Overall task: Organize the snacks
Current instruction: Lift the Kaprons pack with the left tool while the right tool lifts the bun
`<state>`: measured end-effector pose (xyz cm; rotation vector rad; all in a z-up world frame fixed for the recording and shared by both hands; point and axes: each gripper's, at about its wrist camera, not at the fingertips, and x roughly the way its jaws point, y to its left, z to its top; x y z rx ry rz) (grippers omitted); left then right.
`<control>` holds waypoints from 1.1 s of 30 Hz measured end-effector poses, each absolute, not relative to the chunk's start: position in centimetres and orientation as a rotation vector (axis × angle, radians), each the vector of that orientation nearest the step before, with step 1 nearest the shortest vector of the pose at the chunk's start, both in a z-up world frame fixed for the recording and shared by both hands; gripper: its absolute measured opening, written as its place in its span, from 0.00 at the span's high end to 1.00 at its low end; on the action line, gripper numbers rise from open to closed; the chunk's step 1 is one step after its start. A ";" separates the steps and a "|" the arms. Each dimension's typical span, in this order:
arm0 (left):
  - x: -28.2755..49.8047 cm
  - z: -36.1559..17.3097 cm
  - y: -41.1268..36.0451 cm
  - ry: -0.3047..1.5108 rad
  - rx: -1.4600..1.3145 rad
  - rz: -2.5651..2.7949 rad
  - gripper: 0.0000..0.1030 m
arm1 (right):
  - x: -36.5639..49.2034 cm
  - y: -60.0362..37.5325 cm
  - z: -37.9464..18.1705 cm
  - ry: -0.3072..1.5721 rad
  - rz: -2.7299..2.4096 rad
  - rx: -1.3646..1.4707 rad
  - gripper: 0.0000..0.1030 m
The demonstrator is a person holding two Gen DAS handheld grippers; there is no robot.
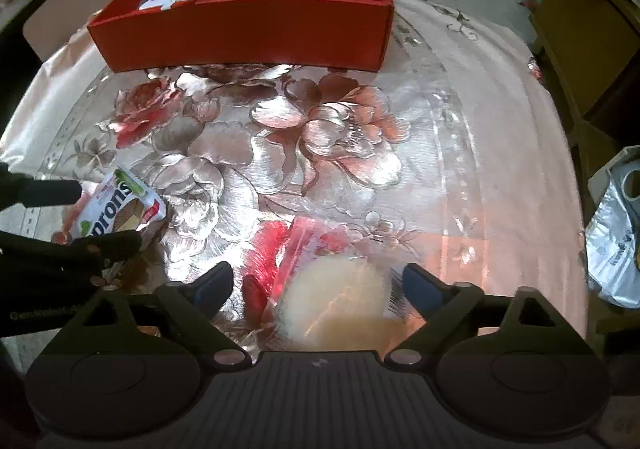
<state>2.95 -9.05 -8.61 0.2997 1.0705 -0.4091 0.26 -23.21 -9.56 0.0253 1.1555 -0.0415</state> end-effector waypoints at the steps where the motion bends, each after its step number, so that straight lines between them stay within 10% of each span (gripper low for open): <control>1: 3.2 -8.7 -8.8 1.083 0.277 -0.407 0.36 | 0.4 -23.2 -9.7 1.158 -0.046 0.023 0.01; 12: 3.1 -10.6 -9.3 1.110 0.354 -0.436 0.14 | -0.2 -23.9 -11.8 1.184 -0.092 0.058 0.00; 17: 3.9 -9.7 -8.6 1.123 0.273 -0.403 0.51 | -0.8 -24.8 -11.2 1.179 -0.081 0.094 0.07; 24: 3.5 -8.9 -8.4 1.110 0.258 -0.413 0.51 | -1.0 -24.3 -10.0 1.167 -0.071 0.072 0.31; 33: 4.1 -5.6 -8.2 1.011 0.172 -0.416 0.51 | -0.7 -24.5 -6.6 1.041 -0.049 0.119 0.32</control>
